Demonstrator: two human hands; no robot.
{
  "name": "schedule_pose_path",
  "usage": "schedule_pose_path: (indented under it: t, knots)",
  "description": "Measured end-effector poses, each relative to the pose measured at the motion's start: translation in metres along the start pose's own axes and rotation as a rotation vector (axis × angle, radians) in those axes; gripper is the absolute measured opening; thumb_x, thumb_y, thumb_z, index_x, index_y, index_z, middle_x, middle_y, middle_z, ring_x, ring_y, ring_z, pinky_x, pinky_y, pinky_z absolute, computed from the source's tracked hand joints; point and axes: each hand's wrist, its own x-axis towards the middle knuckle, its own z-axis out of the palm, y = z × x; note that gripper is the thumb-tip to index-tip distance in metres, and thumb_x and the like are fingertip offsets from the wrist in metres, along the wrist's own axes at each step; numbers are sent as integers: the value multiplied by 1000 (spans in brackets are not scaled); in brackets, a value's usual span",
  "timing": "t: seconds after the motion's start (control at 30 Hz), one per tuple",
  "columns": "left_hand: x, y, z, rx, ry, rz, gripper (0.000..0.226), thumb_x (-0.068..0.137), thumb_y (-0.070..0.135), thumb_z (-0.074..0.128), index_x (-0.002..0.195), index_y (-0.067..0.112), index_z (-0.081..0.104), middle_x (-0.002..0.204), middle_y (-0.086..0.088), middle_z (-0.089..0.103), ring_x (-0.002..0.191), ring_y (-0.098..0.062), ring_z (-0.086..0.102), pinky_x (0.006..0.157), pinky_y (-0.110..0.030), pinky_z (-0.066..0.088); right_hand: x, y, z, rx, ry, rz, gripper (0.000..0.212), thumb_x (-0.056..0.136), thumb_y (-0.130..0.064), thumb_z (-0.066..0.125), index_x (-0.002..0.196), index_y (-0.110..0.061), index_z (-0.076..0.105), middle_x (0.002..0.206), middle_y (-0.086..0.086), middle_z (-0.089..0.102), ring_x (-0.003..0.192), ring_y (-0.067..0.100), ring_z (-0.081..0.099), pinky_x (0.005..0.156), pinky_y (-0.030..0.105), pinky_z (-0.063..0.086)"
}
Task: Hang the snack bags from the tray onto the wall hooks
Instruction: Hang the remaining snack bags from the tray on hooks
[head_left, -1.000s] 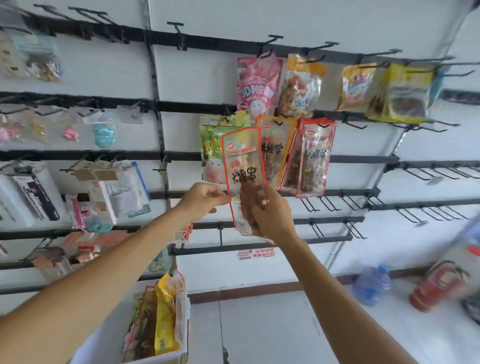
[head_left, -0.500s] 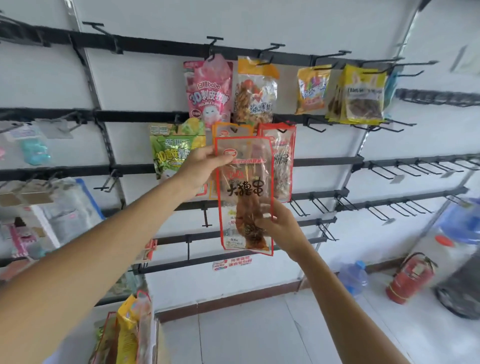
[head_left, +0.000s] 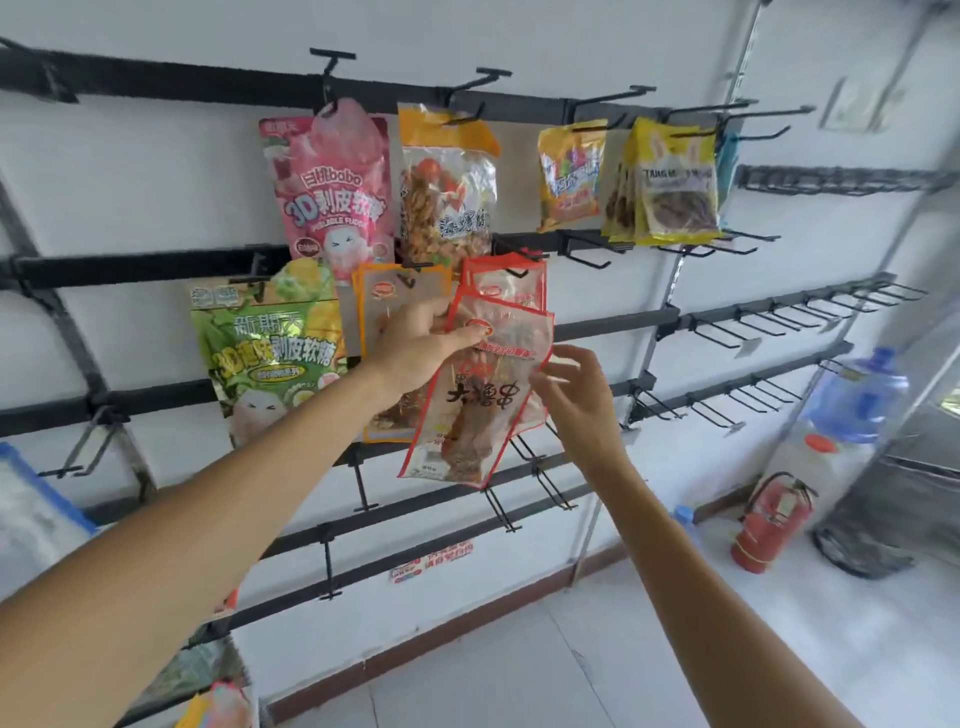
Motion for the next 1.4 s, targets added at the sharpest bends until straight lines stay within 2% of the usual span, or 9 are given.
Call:
schedule_pose_path:
  t: [0.17, 0.3, 0.47, 0.6, 0.77, 0.9, 1.17, 1.3, 1.4]
  knots:
    - [16, -16, 15, 6, -37, -2, 25, 84, 20, 76, 89, -2, 65, 96, -19, 73, 92, -32, 71, 91, -43, 56, 30, -11, 5, -39, 165, -99, 31, 91, -21, 71, 117, -19, 54, 92, -4, 68, 82, 2, 65, 71, 17, 52]
    - [26, -17, 25, 47, 31, 25, 20, 88, 16, 73, 89, -2, 65, 79, -5, 71, 74, -8, 69, 71, -21, 53, 63, -13, -2, -44, 51, -119, 9, 88, -20, 69, 92, -15, 63, 78, 9, 67, 78, 29, 67, 73, 42, 55]
    - [39, -21, 33, 242, 172, 102, 10, 89, 23, 72, 92, 13, 71, 89, -1, 75, 84, -14, 70, 85, -41, 55, 93, 1, -2, 28, -127, -161, 4, 94, -20, 60, 90, -20, 62, 85, 7, 71, 83, 30, 71, 80, 55, 57]
    - [43, -23, 48, 628, 322, 297, 46, 90, 22, 69, 134, 27, 55, 128, 0, 58, 103, -6, 56, 92, -13, 42, 113, 20, -5, 71, -127, -124, 8, 97, -18, 57, 93, -19, 65, 85, 4, 73, 84, 22, 72, 81, 52, 59]
    - [54, -32, 56, 1044, 407, 556, 49, 87, 12, 65, 135, 14, 59, 141, -12, 46, 128, -25, 42, 114, -24, 19, 152, 24, -14, 111, -226, -102, 13, 100, -14, 54, 96, -15, 66, 81, 1, 72, 82, 21, 71, 82, 48, 59]
    - [63, -46, 68, 1216, 257, 493, 49, 90, 16, 54, 138, 8, 55, 148, -10, 44, 137, -30, 38, 114, -47, 31, 176, 23, -18, 93, -302, -91, 13, 100, -14, 54, 98, -11, 66, 82, 3, 71, 80, 22, 70, 81, 55, 57]
    - [83, -52, 85, 1316, 272, 357, 59, 90, 23, 58, 145, 9, 44, 154, -9, 32, 139, -29, 32, 115, -43, 26, 207, 35, -14, 47, -389, -166, 18, 98, -15, 51, 89, -18, 66, 79, 2, 74, 78, 22, 71, 78, 53, 58]
    - [86, -57, 90, 1355, 339, 331, 68, 89, 31, 59, 150, 10, 37, 152, -11, 35, 135, -28, 34, 110, -43, 27, 220, 38, -10, -4, -413, -208, 23, 98, -11, 53, 81, -23, 64, 73, -3, 72, 75, 16, 70, 76, 42, 58]
    - [92, -69, 90, 1351, 330, 291, 72, 86, 45, 63, 147, 13, 41, 153, -9, 34, 138, -28, 33, 111, -46, 27, 223, 48, -4, -92, -371, -271, 7, 99, -18, 56, 97, -18, 63, 80, -9, 71, 70, 1, 66, 66, 26, 51]
